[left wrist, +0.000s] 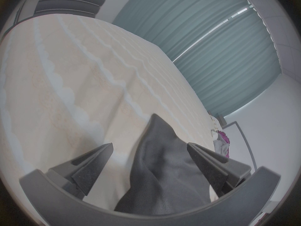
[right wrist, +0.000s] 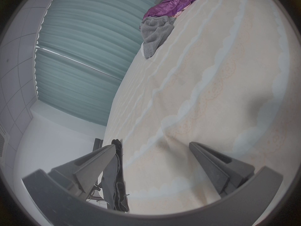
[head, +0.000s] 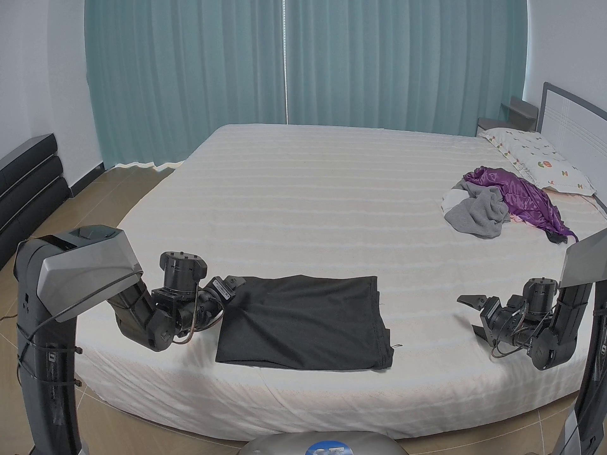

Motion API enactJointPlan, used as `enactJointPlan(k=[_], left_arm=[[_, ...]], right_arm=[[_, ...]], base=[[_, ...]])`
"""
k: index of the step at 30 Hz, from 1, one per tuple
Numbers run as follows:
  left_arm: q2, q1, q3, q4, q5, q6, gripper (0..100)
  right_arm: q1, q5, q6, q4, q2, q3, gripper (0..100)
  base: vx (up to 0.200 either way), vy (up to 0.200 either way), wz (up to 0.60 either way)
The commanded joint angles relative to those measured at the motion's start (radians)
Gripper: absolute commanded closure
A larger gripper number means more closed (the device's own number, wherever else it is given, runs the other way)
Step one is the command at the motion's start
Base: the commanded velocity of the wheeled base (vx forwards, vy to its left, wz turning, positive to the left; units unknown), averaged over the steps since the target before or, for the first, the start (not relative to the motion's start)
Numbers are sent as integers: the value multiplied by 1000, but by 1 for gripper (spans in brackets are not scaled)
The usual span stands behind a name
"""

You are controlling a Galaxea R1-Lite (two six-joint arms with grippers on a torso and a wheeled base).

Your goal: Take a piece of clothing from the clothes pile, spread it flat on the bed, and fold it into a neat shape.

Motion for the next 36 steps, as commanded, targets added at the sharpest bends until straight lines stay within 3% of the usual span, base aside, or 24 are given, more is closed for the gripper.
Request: enactJointPlan(k=[1, 8, 16, 19, 23, 24, 25, 28, 29, 36], left_arm=[[-48, 32, 10, 2, 0, -24, 0], [-157, 72, 46, 0, 2, -33, 0], [-448, 142, 104, 0, 12, -23, 0], [-576, 168, 124, 0, 15, -3, 0], [-798, 240, 173, 13, -5, 50, 0], [-798, 240, 173, 13, -5, 50, 0], [-884, 259, 220, 8, -3, 109, 0], [-949, 262, 286, 2, 0, 162, 0], [-1013, 262, 346, 2, 3, 223, 0], [-1272, 260, 486, 16, 23, 385, 0]], right_arm=[[-3, -5, 2, -14, -1, -2, 0], [5, -37, 1, -80, -84, 44, 0], [-3, -98, -21, -86, -383, 119, 0], [-6, -98, -84, -86, -527, 159, 0], [-29, -98, -248, -75, -763, 232, 0], [-29, -98, -248, -75, -763, 232, 0], [-37, -94, -300, -60, -880, 261, 0], [-34, -91, -323, -41, -969, 301, 0], [-31, -85, -334, -23, -1053, 346, 0], [-43, -71, -459, 40, -1250, 350, 0]], base=[[0, 0, 0], [0, 0, 0], [0, 0, 0], [0, 0, 0], [0, 0, 0], [0, 0, 0], [0, 0, 0], [0, 0, 0], [0, 0, 0], [0, 0, 0]])
